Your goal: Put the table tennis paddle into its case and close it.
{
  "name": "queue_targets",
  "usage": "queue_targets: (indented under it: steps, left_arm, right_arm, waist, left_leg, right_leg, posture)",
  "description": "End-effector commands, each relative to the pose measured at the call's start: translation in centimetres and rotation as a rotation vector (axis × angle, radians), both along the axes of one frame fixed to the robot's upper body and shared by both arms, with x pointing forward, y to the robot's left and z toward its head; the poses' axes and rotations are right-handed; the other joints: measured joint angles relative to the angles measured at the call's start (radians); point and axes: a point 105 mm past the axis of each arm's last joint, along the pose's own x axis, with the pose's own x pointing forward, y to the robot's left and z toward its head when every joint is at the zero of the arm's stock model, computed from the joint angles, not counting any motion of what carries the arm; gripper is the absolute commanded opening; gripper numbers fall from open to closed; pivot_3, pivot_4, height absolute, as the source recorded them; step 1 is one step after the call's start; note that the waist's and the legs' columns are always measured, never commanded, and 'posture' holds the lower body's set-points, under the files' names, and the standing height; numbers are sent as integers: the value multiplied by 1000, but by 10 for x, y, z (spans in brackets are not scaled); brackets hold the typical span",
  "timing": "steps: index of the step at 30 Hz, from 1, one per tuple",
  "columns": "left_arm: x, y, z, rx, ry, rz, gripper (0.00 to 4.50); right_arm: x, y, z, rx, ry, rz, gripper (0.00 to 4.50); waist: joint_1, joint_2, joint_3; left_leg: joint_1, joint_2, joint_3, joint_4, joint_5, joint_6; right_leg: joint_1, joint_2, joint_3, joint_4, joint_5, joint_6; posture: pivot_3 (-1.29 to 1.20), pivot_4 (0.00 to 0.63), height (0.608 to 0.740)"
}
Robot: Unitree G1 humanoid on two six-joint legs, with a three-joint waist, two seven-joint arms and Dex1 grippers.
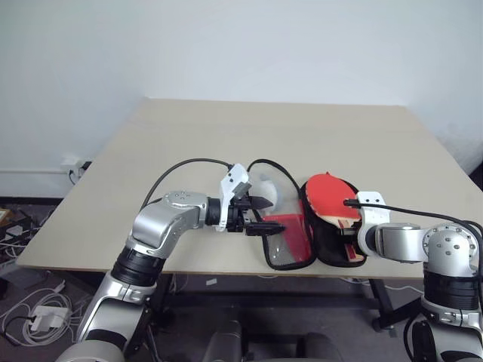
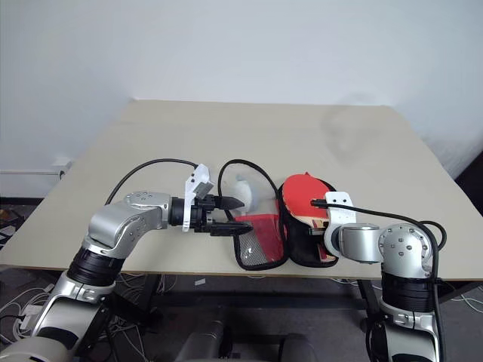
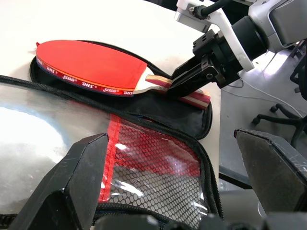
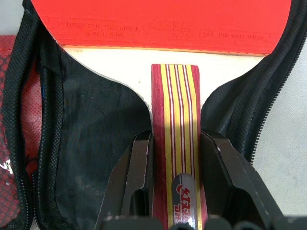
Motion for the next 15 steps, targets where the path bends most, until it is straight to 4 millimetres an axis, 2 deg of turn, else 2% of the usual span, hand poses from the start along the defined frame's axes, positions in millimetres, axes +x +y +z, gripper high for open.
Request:
queue_targets:
  steps: [1,8,12,14,15]
  left_arm:
    - [0,-3,16,-20,-56,-24,4500]
    - [-1,0,18,-17,-56,-22,4500]
    - [3,6,19,-10,-56,0,4500]
    - [5,11,21,-8,-54,13,4500]
    - [7,17,23,-5,-55,33,4500]
  right_arm:
    - [-4,-2,-10,-17,39,-19,2022]
    - [1,-2,-8,-10,32,-45,4460]
    - [14,0,12,15,-50,-50,4488]
    - [23,1,28,39,-119,-62,4488]
    - [32,2,44,84,-193,-71,4488]
  waist:
    - [1,0,0]
    - [0,0,0]
    - [0,1,0]
    - [0,1,1]
    - [0,1,1]
  left_leg:
    - [0,0,0,0,0,0]
    - [0,0,0,0,0,0]
    - [0,0,1,0,0,0]
    - [-1,0,1,-1,0,0]
    - [-1,0,1,-1,0,0]
  right_leg:
    - [0,0,0,0,0,0]
    - [0,0,0,0,0,0]
    - [-1,0,0,0,0,0]
    - [-2,0,0,0,0,0]
    - [-2,0,0,0,0,0]
  posture:
    - [0,0,715]
    - [0,0,715]
    - [0,0,715]
    - [0,0,715]
    - [0,0,715]
